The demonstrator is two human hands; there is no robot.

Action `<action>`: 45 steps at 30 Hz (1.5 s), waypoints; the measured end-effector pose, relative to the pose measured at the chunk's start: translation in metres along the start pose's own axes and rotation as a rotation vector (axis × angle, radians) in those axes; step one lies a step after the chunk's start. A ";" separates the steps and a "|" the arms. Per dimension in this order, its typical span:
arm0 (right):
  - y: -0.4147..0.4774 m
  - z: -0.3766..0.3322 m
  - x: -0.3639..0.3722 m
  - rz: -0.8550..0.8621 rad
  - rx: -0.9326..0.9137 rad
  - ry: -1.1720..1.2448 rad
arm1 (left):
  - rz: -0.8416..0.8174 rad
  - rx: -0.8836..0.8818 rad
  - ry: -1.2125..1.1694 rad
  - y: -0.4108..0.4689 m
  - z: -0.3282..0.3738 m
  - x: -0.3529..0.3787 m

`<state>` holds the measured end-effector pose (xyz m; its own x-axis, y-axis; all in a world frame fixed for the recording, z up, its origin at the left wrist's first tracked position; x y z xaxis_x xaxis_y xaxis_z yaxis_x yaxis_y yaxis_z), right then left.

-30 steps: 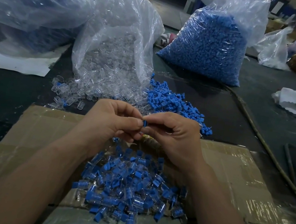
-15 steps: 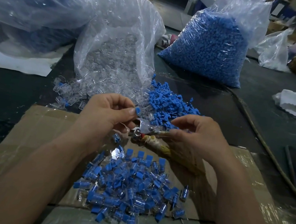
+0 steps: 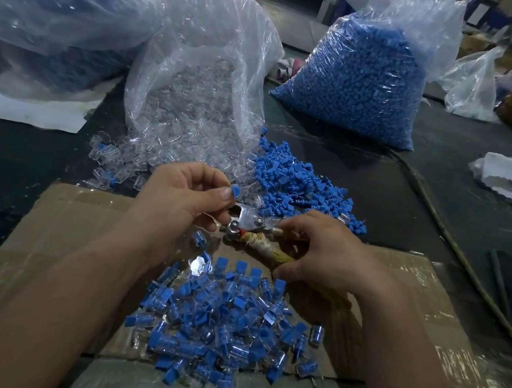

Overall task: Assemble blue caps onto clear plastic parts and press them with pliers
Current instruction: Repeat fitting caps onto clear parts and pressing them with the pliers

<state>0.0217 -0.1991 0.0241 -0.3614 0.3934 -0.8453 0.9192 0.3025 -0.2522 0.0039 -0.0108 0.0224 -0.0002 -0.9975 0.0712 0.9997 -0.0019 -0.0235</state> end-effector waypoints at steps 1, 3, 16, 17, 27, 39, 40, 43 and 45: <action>0.000 -0.001 0.000 0.019 -0.002 -0.018 | 0.002 0.003 0.006 0.000 0.000 0.000; 0.001 -0.005 0.000 0.062 -0.018 -0.081 | 0.003 0.005 0.011 0.000 0.001 0.001; 0.000 -0.005 -0.007 0.312 -0.109 -0.148 | 0.058 0.036 0.043 -0.001 0.004 -0.001; -0.001 -0.006 -0.009 0.344 -0.126 -0.114 | 0.073 0.040 0.042 -0.001 0.005 -0.002; -0.005 -0.023 -0.002 0.370 -0.254 0.132 | 0.172 0.126 0.087 -0.002 0.009 -0.003; -0.004 -0.029 0.003 0.279 -0.270 0.134 | 0.196 0.185 0.148 -0.003 0.012 -0.001; -0.004 -0.029 0.003 0.275 -0.271 0.135 | 0.194 0.182 0.148 -0.003 0.013 -0.001; -0.003 -0.028 0.004 0.259 -0.268 0.134 | 0.187 0.177 0.155 -0.003 0.012 -0.001; -0.003 -0.027 0.004 0.248 -0.262 0.126 | 0.186 0.181 0.162 -0.002 0.012 -0.001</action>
<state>0.0132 -0.1751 0.0340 -0.1647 0.5813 -0.7968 0.9158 0.3902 0.0954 0.0017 -0.0087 0.0339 0.1942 -0.9779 -0.0781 0.9708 0.1801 0.1582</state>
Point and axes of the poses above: each hand's wrist, its own y-axis towards the middle knuckle, its own x-axis out of the palm, z = x × y, the point moved 4 cm from there along y, towards the middle knuckle, and after that the axes turned 7 degrees about y, right-handed, at the moved point
